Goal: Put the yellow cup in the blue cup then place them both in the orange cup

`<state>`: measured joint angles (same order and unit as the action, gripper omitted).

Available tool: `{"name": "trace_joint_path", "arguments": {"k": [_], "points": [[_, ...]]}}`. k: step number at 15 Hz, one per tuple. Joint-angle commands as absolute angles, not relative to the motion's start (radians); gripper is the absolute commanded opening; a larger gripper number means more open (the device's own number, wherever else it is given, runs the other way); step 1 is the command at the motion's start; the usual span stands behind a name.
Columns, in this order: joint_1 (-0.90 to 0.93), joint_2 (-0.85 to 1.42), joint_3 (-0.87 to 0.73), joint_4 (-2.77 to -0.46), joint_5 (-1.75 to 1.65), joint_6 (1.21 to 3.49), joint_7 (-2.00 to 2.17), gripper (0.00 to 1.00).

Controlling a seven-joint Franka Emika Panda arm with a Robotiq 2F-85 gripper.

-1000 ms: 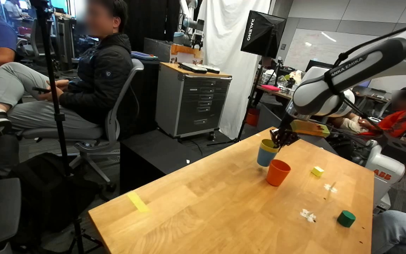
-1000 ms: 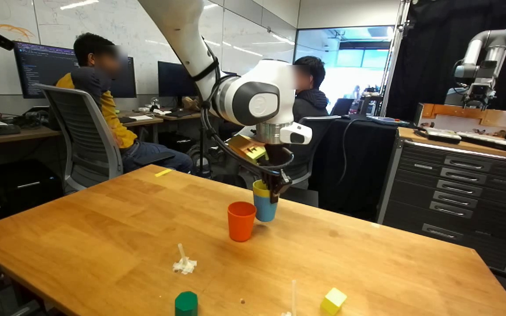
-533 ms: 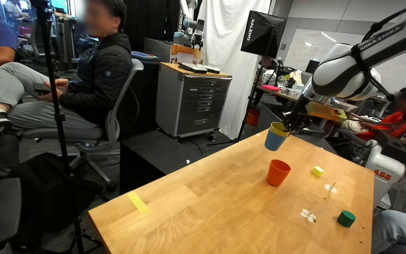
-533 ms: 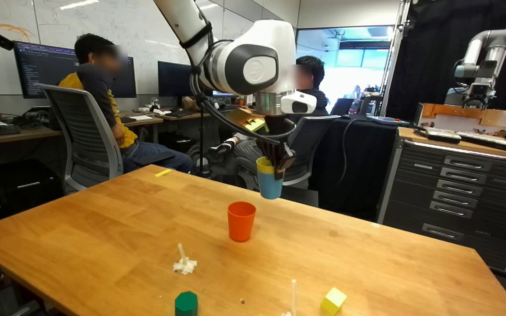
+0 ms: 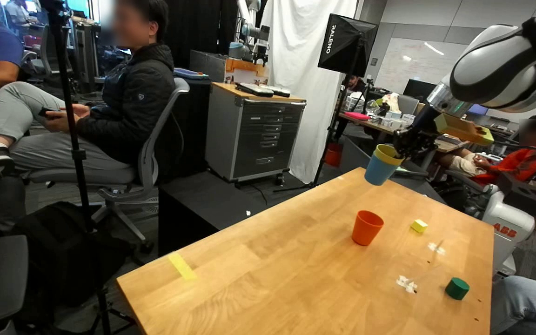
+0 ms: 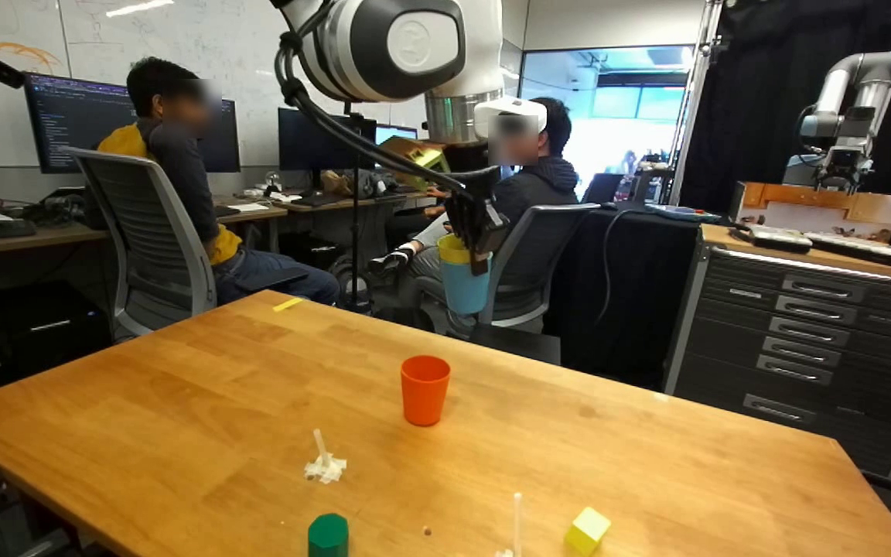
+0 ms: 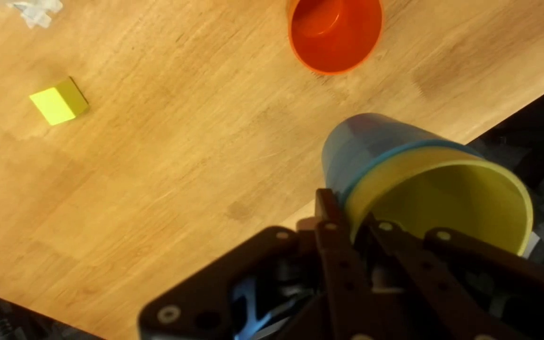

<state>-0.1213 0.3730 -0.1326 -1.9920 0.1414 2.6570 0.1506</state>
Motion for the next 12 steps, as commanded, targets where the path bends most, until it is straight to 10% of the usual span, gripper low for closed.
{"name": "trace_joint_path", "arguments": {"k": [1,12], "points": [[-0.128,0.275,-0.126,-2.084,0.142,2.639,0.132,0.06],[-0.168,0.343,-0.116,-2.077,0.216,2.563,0.073,0.06]]}}
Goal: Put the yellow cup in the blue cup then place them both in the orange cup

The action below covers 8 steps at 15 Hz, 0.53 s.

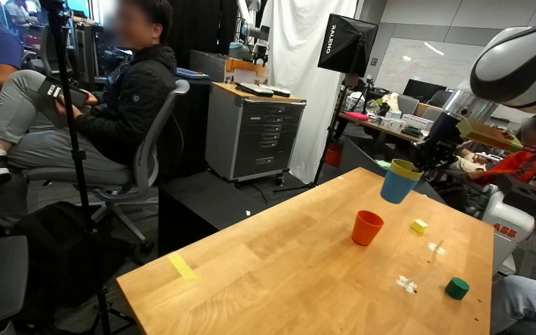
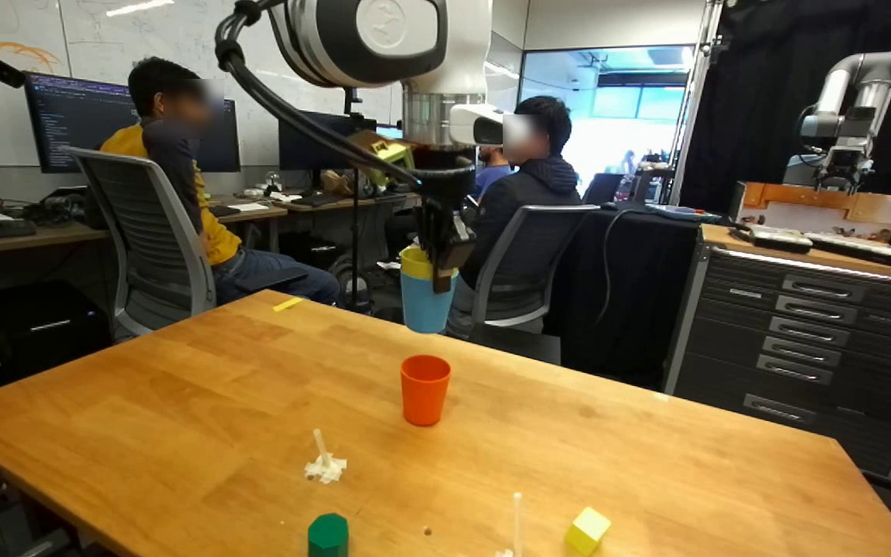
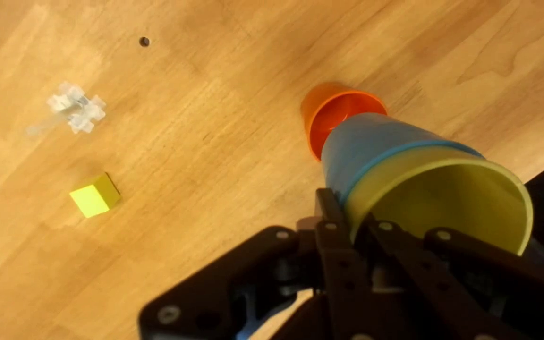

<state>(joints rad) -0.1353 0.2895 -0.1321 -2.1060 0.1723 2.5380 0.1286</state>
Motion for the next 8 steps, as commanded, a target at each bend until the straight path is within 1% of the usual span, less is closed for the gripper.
{"name": "trace_joint_path", "arguments": {"k": [1,4,8], "points": [[-0.174,0.363,-0.115,-2.062,0.221,2.558,0.067,0.06],[-0.185,0.414,-0.111,-2.036,0.22,2.582,0.054,0.06],[-0.165,0.418,-0.089,-2.048,0.213,2.633,0.062,0.06]]}}
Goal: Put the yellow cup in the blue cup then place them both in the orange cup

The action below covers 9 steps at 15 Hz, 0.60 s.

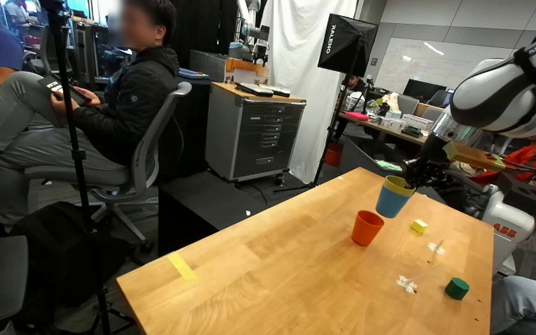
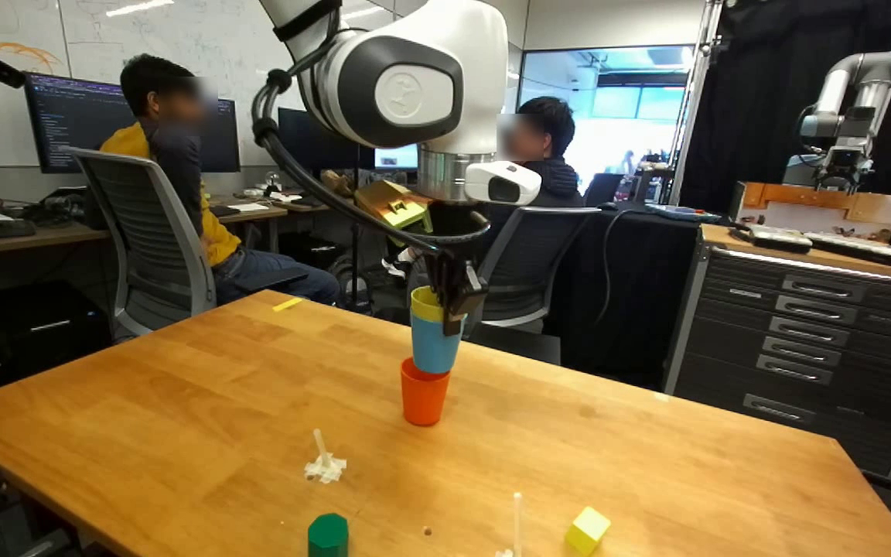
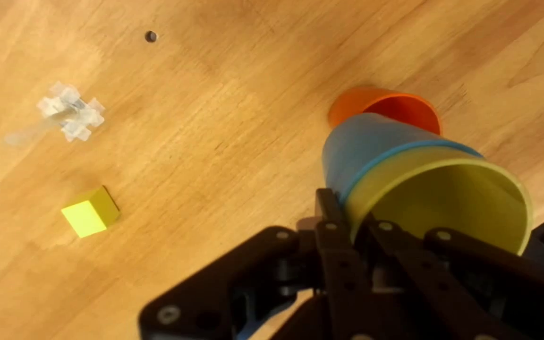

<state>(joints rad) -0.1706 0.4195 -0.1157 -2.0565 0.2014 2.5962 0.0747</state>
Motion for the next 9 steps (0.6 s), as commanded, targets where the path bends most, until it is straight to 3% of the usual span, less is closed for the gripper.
{"name": "trace_joint_path", "arguments": {"k": [1,9], "points": [[-0.161,0.417,-0.08,-2.054,0.212,2.644,0.061,0.06],[-0.148,0.43,-0.049,-2.071,0.214,2.69,0.057,0.06]]}}
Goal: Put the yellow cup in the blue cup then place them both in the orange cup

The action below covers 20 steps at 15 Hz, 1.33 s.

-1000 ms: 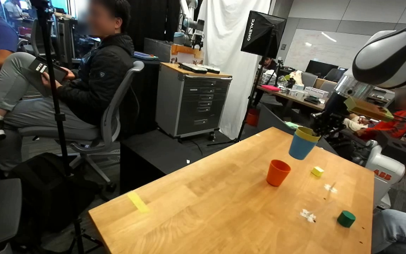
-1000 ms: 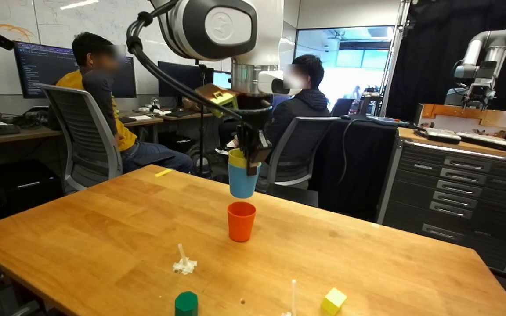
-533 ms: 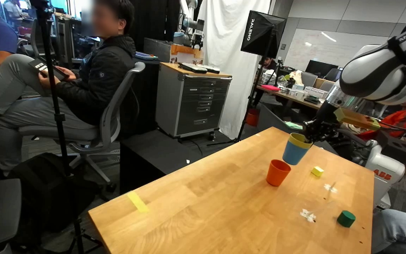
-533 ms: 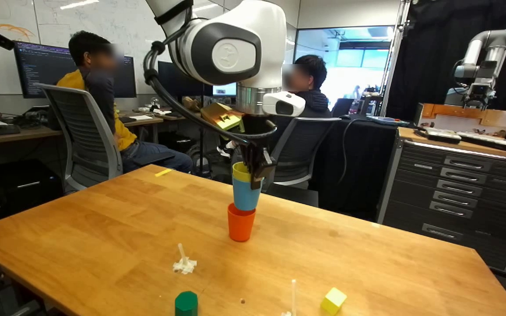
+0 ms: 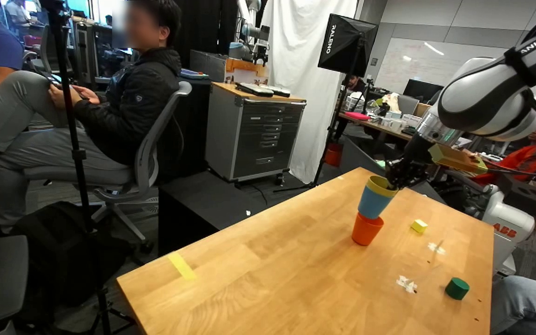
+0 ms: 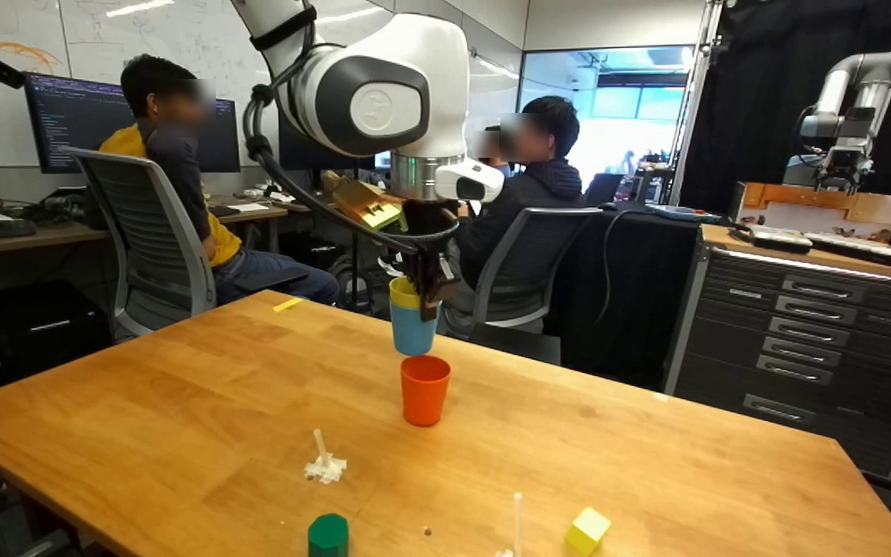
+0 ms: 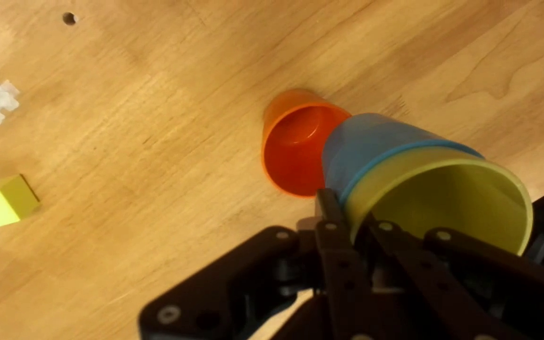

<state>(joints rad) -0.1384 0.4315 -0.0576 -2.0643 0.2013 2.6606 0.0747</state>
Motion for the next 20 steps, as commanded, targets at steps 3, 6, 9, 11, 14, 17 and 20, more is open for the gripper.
{"name": "trace_joint_path", "arguments": {"k": [3,6,9,11,14,17,20], "points": [[-0.157,0.434,-0.057,-2.07,0.216,2.71,0.064,0.06],[-0.18,0.435,-0.059,-2.059,0.223,2.713,0.054,0.06],[-0.194,0.445,-0.058,-2.054,0.223,2.714,0.052,0.06],[-0.2,0.452,-0.057,-2.05,0.223,2.711,0.052,0.06],[-0.203,0.466,-0.054,-2.043,0.224,2.705,0.052,0.06],[-0.201,0.477,-0.052,-2.041,0.221,2.703,0.054,0.06],[-0.204,0.492,-0.051,-2.037,0.221,2.702,0.054,0.06]]}}
